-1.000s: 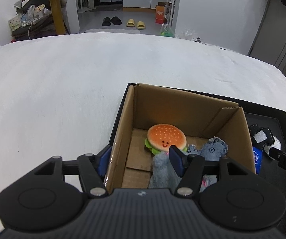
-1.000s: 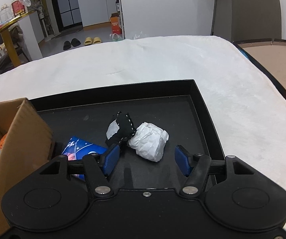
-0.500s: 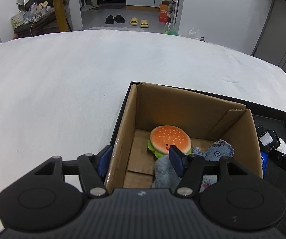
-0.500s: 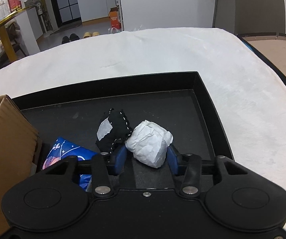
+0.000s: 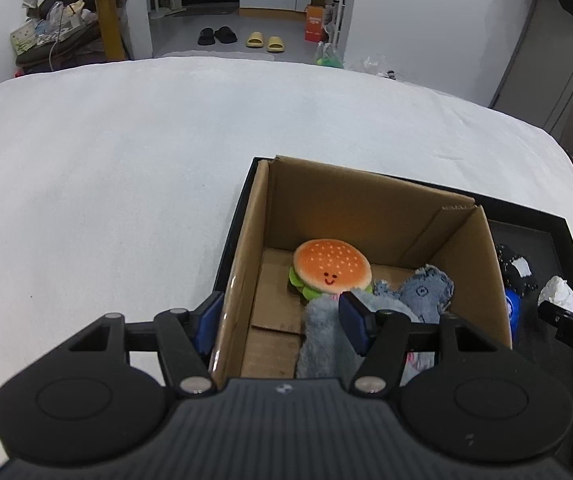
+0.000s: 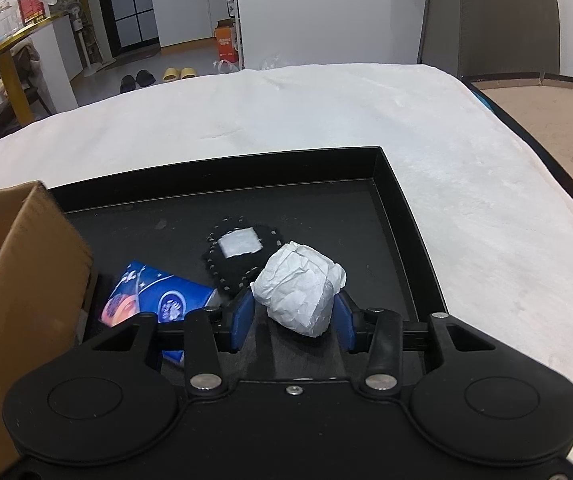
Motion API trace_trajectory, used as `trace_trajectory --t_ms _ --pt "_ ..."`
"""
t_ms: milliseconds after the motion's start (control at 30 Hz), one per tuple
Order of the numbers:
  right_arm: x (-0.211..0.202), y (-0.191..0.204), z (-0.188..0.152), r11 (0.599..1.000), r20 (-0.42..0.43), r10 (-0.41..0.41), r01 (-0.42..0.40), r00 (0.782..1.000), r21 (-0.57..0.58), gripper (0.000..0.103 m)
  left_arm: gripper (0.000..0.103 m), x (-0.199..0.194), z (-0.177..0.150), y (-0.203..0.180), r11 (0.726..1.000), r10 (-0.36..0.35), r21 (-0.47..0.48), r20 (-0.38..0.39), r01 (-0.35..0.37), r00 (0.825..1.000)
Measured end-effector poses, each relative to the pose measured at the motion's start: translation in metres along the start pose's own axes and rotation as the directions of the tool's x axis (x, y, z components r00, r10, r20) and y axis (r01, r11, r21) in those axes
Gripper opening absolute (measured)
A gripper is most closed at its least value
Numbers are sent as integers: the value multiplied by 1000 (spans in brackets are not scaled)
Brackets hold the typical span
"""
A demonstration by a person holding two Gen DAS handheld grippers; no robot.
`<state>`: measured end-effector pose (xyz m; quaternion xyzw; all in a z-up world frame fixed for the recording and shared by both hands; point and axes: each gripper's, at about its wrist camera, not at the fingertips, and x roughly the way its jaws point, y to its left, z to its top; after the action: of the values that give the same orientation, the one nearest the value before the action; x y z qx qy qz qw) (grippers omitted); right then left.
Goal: Organize soft objects
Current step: 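Carry the white bundle into the box and open the right gripper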
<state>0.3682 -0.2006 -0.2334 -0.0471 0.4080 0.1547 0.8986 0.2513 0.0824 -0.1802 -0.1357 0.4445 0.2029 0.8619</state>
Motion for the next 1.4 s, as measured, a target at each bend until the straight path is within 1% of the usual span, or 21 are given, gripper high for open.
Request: trace_trajectory --t_ms 133,400,633,933,1167,1400 --pt "-9 4 -2 1000 0 -4 4 1000 -3 42 61 -2 -2 5 1000 -18 -5 -15 18 1000" --pt "-34 15 -1 1000 24 -2 2 1000 -13 42 61 -12 -7 9 999 -40 23 -22 41 999" --pt "-57 31 4 999 52 27 -25 998 -35 42 61 -18 -13 16 998 -60 32 -32 61 998" --pt "-80 56 9 996 87 52 -45 995 -79 43 60 -24 -17 30 996 -93 9 -36 93 995" --pt "-95 78 11 991 111 78 -65 991 -114 43 56 -27 -21 39 991 -135 0 -39 135 990" --pt "-102 101 14 985 120 97 -78 988 -154 43 50 -24 -25 47 983 -181 -18 -56 181 982"
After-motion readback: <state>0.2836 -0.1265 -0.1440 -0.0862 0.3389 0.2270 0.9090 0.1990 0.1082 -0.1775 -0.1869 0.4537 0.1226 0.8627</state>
